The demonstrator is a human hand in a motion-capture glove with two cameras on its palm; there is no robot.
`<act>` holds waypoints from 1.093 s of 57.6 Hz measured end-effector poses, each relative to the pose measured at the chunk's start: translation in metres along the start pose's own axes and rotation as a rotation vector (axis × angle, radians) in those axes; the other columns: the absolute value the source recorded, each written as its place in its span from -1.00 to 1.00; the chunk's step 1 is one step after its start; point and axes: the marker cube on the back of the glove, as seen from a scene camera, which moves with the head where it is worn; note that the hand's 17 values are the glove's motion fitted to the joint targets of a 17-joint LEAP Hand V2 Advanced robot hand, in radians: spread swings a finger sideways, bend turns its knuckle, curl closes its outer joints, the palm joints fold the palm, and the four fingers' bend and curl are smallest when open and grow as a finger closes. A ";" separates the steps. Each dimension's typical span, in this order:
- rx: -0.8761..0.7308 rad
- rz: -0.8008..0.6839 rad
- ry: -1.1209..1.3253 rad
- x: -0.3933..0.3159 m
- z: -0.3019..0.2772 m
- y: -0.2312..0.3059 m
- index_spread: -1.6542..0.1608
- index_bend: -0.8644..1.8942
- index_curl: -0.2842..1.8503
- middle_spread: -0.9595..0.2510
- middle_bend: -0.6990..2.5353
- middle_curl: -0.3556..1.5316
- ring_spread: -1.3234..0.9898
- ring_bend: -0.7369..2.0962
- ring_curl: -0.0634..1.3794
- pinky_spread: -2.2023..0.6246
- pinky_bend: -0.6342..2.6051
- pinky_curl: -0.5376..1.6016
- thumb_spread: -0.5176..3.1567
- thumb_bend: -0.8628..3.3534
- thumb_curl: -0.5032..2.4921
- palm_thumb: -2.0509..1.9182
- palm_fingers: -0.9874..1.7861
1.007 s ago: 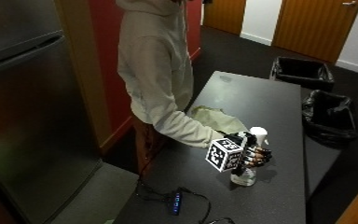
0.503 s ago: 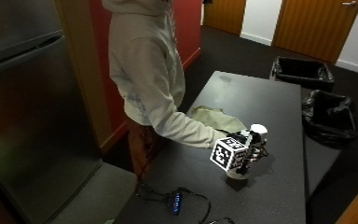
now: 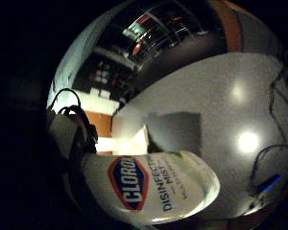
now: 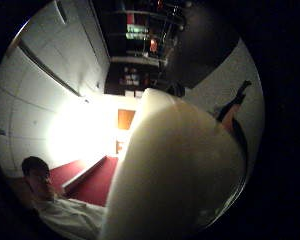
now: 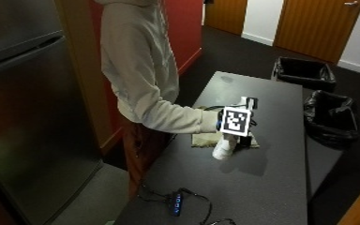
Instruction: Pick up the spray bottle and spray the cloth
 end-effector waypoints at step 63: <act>-0.377 0.034 0.736 -0.161 0.120 0.055 0.63 -0.09 -0.22 0.35 -0.21 -0.09 -0.02 0.00 -0.27 0.39 -0.39 -0.14 -0.65 -0.61 -0.15 0.52 0.72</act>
